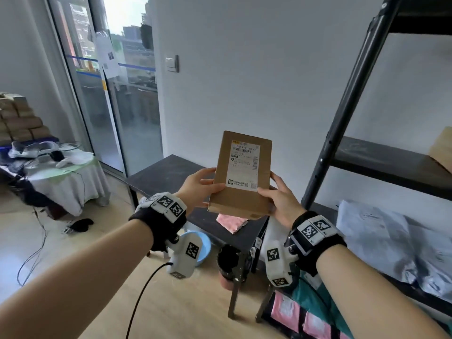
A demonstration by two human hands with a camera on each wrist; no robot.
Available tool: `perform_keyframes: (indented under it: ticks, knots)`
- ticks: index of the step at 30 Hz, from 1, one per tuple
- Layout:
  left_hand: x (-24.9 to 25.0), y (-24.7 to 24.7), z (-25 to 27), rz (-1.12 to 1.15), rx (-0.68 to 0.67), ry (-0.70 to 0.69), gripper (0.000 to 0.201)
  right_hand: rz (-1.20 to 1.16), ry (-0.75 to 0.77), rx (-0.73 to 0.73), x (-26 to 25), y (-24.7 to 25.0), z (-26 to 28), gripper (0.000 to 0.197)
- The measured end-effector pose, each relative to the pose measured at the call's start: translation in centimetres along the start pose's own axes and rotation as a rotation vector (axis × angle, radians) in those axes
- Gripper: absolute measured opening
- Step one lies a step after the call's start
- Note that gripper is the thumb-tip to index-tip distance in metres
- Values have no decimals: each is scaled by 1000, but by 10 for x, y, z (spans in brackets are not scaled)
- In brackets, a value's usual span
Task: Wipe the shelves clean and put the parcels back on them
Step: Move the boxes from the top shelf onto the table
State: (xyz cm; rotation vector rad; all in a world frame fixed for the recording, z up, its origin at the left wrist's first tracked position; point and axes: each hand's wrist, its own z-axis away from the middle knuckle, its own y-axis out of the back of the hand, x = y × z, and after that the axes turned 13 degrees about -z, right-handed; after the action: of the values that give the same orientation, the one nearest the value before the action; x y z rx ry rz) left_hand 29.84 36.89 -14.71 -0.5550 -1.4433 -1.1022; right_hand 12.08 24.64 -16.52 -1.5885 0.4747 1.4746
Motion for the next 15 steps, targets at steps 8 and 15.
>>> perform_keyframes:
  ticks: [8,15]
  knots:
    - [-45,75,-125,-22,38,107,55,0,-86,-105,52,-50,-157,48]
    - [-73,142,-228,-30,19,215,56,-36,-169,-143,91,-99,-275,57]
